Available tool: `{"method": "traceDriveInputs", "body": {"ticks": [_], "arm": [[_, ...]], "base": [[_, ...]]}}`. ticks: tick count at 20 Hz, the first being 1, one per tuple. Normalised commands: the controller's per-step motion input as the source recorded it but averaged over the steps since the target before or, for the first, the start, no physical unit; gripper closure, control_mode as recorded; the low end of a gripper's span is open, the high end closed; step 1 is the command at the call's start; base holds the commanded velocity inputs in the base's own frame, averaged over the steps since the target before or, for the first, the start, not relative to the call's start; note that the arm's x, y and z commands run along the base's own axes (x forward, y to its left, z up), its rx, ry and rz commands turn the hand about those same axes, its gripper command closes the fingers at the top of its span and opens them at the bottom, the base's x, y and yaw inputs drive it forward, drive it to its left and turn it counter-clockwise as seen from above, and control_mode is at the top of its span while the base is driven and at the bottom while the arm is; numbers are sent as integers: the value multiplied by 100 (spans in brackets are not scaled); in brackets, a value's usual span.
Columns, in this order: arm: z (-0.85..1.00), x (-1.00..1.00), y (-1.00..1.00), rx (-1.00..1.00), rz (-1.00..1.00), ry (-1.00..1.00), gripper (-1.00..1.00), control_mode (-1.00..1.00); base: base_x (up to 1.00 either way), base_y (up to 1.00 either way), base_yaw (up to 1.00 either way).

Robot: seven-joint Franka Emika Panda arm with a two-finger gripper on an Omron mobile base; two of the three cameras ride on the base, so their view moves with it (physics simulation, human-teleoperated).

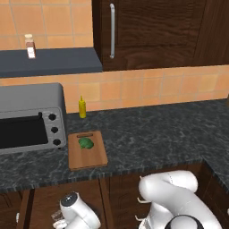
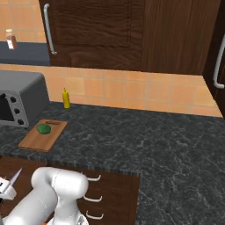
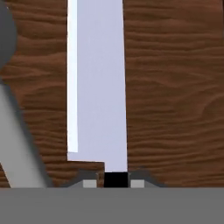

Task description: Place the appropriate cutting tool for cutting the broccoli skin on the cutting board.

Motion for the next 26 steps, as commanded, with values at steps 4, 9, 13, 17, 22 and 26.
{"method": "traceDriveInputs", "body": {"ticks": [4, 9, 13, 17, 22, 26], "arm": [[93, 0, 0, -2, -12, 6, 100, -100], [84, -23, 0, -5, -9, 16, 100, -100], [64, -51, 0, -8, -4, 23, 100, -100], [88, -43, 0, -8, -5, 12, 100, -100], [99, -19, 0, -10, -9, 4, 100, -100], [94, 0, 0, -11, -13, 0, 100, -100]], "base": [[0, 0, 0], [0, 0, 0], [0, 0, 0], [0, 0, 0], [0, 0, 0], [0, 0, 0]]}}
